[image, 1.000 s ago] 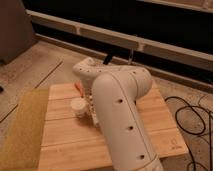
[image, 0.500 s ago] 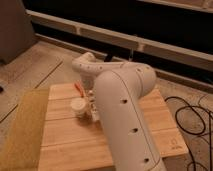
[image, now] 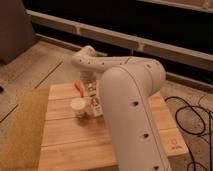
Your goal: Stand the bottle upright
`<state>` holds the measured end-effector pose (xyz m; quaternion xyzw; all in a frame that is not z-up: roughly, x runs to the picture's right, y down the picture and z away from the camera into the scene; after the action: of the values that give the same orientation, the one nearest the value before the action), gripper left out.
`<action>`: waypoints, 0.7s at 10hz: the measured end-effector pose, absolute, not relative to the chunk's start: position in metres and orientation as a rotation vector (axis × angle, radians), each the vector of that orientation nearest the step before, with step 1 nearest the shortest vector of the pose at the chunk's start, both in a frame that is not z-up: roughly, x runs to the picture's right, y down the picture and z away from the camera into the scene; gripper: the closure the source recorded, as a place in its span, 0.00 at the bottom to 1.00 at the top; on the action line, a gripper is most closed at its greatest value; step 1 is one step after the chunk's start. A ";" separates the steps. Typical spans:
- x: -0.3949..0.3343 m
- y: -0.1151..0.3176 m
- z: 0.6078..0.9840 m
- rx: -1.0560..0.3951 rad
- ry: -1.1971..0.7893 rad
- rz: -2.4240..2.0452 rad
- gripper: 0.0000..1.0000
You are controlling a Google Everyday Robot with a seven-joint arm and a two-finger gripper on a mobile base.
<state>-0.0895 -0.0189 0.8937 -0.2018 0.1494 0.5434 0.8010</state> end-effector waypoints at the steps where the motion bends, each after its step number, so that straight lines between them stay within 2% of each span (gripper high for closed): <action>1: -0.091 -0.025 0.890 -0.417 0.280 1.132 1.00; 7: -0.102 -0.059 0.881 -0.330 0.095 1.045 1.00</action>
<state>-0.1015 -0.0593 0.8806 -0.1568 0.0454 0.4967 0.8524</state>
